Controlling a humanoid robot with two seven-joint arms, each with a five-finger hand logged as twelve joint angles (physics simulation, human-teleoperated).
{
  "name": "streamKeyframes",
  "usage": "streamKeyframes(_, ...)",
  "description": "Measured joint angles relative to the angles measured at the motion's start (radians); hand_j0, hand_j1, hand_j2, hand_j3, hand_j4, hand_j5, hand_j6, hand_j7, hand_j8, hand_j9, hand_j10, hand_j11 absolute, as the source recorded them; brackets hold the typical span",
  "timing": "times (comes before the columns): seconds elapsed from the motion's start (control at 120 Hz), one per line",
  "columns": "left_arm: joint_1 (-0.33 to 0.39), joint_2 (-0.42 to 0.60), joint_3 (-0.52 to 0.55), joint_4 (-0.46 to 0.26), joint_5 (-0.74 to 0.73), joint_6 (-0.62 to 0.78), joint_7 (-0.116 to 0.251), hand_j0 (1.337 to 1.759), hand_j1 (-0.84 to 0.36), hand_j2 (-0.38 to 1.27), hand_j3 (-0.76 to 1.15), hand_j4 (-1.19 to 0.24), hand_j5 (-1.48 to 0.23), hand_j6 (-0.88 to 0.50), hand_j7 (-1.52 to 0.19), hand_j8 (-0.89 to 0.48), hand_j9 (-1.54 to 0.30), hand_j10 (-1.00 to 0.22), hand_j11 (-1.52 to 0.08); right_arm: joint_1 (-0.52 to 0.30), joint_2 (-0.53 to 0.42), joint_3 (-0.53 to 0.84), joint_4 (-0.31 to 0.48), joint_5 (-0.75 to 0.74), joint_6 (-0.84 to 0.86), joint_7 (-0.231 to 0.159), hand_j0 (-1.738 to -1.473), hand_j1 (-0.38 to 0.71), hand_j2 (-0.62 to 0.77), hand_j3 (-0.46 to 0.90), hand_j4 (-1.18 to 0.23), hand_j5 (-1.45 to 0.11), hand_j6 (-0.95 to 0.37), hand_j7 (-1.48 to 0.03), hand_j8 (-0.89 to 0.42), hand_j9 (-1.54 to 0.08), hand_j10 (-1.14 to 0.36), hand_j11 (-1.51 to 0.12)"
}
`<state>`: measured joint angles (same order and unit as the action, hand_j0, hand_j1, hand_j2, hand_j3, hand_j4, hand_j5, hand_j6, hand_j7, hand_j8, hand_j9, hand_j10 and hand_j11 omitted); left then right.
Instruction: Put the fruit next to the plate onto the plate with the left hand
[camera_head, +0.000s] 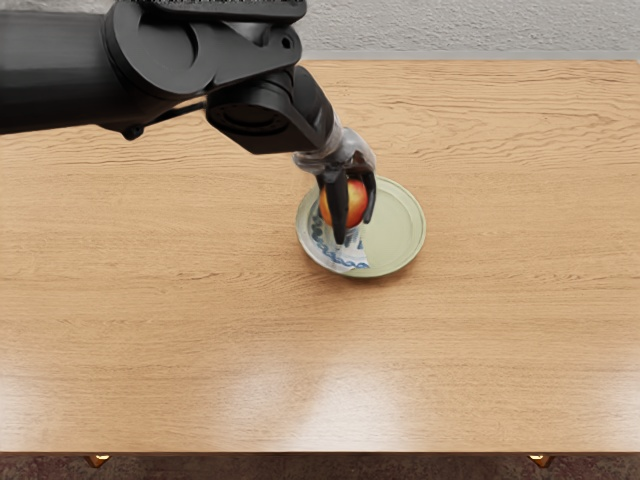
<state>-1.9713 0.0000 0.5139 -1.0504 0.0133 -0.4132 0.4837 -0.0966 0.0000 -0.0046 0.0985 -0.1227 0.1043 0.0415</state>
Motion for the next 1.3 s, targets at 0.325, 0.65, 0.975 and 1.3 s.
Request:
streamKeyframes(0.325, 0.059, 0.0, 0.0, -0.008, 0.017, 0.16, 0.001, 1.633, -0.41, 0.29, 0.0, -0.86, -1.09, -0.31, -1.21, -0.27, -1.21, -0.66, -1.23, 0.0, 0.0, 0.0, 0.0, 0.0, 0.0, 0.0, -1.658, -0.31, -0.01, 0.0, -0.04, -0.05, -0.04, -0.05, -0.04, -0.05, -0.04, -0.05)
streamKeyframes(0.65, 0.112, 0.0, -0.003, -0.005, 0.044, 0.227, 0.016, 1.633, -0.41, 0.29, 0.0, -0.86, -1.09, -0.31, -1.22, -0.27, -1.21, -0.67, -1.23, 0.0, 0.0, 0.0, 0.0, 0.0, 0.0, 0.0, -1.658, -0.31, -0.01, 0.0, -0.04, -0.05, -0.04, -0.05, -0.04, -0.05, -0.04, -0.05)
streamKeyframes(0.975, 0.128, 0.0, -0.041, -0.012, 0.044, 0.263, 0.016, 1.633, -0.41, 0.29, 0.0, -0.86, -1.08, -0.31, -1.21, -0.27, -1.21, -0.67, -1.22, 0.0, 0.0, 0.0, 0.0, 0.0, 0.0, 0.0, -1.658, -0.31, -0.01, 0.0, -0.04, -0.05, -0.04, -0.05, -0.04, -0.05, -0.04, -0.05)
streamKeyframes(1.3, 0.14, 0.0, -0.067, -0.049, 0.051, 0.417, 0.014, 1.646, -0.29, 0.14, 0.0, -0.72, -0.82, -0.47, -0.92, -0.43, -0.94, -0.75, -0.94, 0.0, 0.0, 0.0, 0.0, 0.0, 0.0, 0.0, -1.658, -0.31, -0.01, 0.0, -0.04, -0.05, -0.04, -0.05, -0.04, -0.05, -0.04, -0.05)
